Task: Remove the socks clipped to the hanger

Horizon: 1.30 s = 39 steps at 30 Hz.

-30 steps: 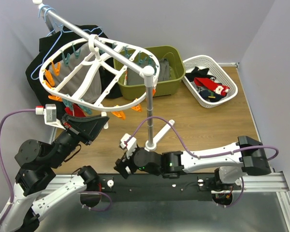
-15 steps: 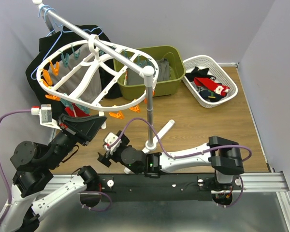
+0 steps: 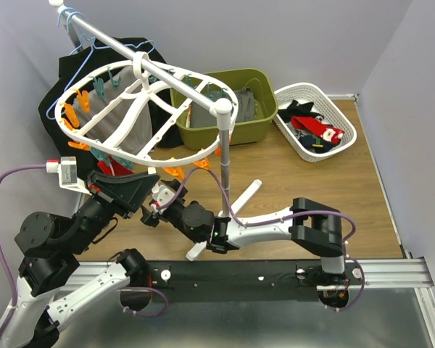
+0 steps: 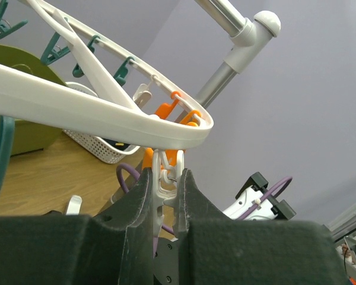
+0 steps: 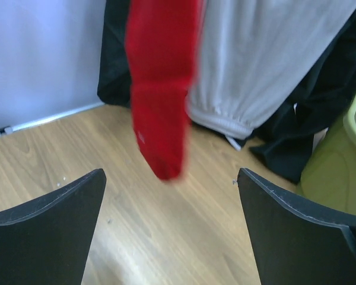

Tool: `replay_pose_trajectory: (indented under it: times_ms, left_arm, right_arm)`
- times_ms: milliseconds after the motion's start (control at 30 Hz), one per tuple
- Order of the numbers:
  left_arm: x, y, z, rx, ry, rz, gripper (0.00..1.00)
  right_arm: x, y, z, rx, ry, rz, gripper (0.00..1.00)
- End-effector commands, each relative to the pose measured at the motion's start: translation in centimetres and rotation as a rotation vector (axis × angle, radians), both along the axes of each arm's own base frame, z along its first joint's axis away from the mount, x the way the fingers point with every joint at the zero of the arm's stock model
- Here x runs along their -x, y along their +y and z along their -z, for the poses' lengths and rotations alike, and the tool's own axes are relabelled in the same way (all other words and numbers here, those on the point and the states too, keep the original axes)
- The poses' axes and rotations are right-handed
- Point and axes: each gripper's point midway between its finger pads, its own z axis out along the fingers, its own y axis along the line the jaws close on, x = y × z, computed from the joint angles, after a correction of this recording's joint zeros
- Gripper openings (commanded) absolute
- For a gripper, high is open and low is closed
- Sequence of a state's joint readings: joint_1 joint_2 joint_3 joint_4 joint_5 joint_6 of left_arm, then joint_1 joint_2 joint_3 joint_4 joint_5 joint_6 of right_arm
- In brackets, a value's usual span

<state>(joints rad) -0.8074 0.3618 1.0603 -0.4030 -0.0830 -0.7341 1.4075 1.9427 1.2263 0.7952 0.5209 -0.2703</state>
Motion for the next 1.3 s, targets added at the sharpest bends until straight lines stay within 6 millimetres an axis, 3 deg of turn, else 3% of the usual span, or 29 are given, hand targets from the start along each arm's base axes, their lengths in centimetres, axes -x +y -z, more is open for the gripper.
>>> replay_pose_trajectory:
  times_ms: [0,267,400,600,767,867,900,1000,1100,1200,1267]
  left_arm:
    - [1.0,0.1,-1.3,0.022,-0.034,0.035,0.0]
    - [1.2,0.5,-1.2,0.03,-0.034,0.029,0.0]
    - [1.3,0.6,-1.3,0.029,-0.037,0.028,0.0]
    - [1.2,0.5,-1.3,0.022,-0.035,0.027,0.0]
    - [1.1,0.4,-1.2,0.019,-0.03,0.027,0.0]
    - [1.0,0.5,-1.1,0.023,-0.024,0.021,0.0]
    - [0.9,0.5,-1.1,0.022,-0.021,0.02,0.0]
    - [0.8,0.5,-1.1,0.018,-0.018,0.014,0.0]
    - [0.5,0.7,-0.9,-0.01,-0.012,-0.01,0.01]
    - [-0.5,1.6,0.1,-0.085,0.056,-0.082,0.16]
    - [-0.6,2.4,0.7,-0.138,0.078,-0.116,0.19]
  right_arm:
    - [-0.3,1.8,-2.8,-0.079,-0.081,-0.025,1.0]
    - [-2.9,2.3,-2.2,-0.082,-0.048,0.033,1.0]
    - [-3.6,3.3,-2.2,-0.081,-0.041,0.009,0.9]
    - [-2.8,5.3,-3.3,-0.087,-0.043,-0.07,0.84]
    - [-2.1,5.7,-3.8,-0.099,-0.03,-0.117,0.76]
    - [-1.7,5.9,-3.9,-0.095,-0.02,-0.138,0.55]
    - [-1.6,5.8,-4.1,-0.098,-0.019,-0.144,0.39]
    - [-1.1,5.8,-4.3,-0.105,0.011,-0.169,0.13]
    - [-0.4,5.5,-3.7,-0.108,0.053,-0.195,0.01]
    - [-0.3,4.9,-3.8,-0.13,0.087,-0.191,0.01]
    - [-0.1,4.6,-3.9,-0.147,0.105,-0.196,0.01]
